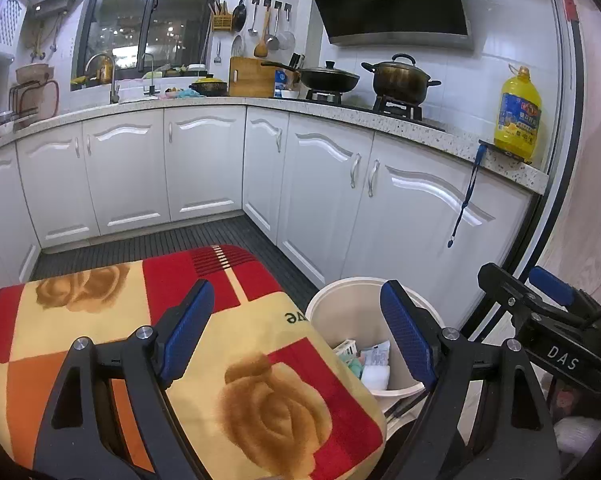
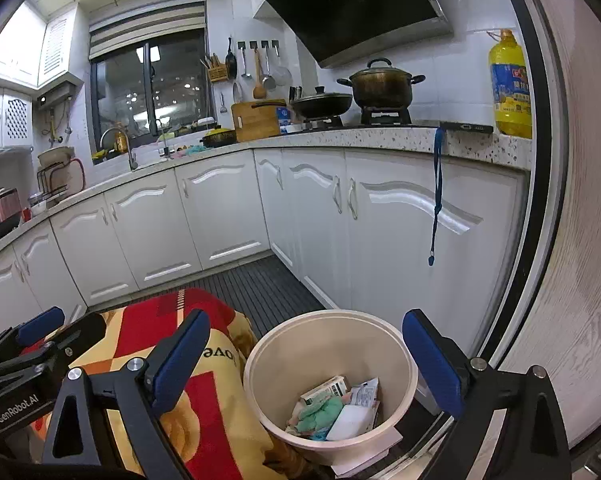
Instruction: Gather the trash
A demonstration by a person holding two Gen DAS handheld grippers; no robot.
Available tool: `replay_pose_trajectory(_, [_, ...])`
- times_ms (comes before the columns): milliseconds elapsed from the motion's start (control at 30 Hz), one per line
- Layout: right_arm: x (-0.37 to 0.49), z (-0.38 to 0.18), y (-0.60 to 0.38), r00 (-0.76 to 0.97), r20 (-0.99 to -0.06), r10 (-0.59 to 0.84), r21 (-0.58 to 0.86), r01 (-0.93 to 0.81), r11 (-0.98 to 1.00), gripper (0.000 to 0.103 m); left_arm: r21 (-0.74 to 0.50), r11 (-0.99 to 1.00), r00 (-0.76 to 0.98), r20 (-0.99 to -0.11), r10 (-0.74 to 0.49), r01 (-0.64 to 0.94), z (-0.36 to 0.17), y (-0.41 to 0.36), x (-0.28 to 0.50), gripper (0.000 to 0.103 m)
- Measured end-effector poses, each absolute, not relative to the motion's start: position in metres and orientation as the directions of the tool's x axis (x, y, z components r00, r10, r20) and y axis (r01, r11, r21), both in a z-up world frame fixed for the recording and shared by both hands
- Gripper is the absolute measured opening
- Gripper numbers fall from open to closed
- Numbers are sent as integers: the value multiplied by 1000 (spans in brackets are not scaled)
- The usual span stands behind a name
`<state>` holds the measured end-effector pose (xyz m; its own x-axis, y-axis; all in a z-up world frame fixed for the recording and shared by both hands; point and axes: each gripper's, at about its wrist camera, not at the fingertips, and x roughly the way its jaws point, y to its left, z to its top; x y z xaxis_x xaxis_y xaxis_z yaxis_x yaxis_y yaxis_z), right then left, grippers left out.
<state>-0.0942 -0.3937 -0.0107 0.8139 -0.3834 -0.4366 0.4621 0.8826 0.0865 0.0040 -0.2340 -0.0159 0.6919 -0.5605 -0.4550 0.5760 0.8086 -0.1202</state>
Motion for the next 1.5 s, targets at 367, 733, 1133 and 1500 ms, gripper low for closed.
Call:
replay_pose_trajectory(367, [-94,-6,-391,820,-424,-383,83,457,886,96,-96,824,724,-427,-541,559,-13,-230,1,85])
replay_pose_trajectory(733, [-94,-6,-390,818,-427,-386,77,458,886,96,-94,820,720,-431,-545,564,-15,-231,2,85])
replay_pose_trajectory(1133, [-89,-8,-391,814,-434,-385,70,457,887,96,-104,819,703,-460,-543,564,-21,-231,6,85])
replay_pose_trajectory(1500, [-89,-8,-391,815,-433,-385,71,456,887,96,-96,826,711,-462,-531,555,-22,-232,9,85])
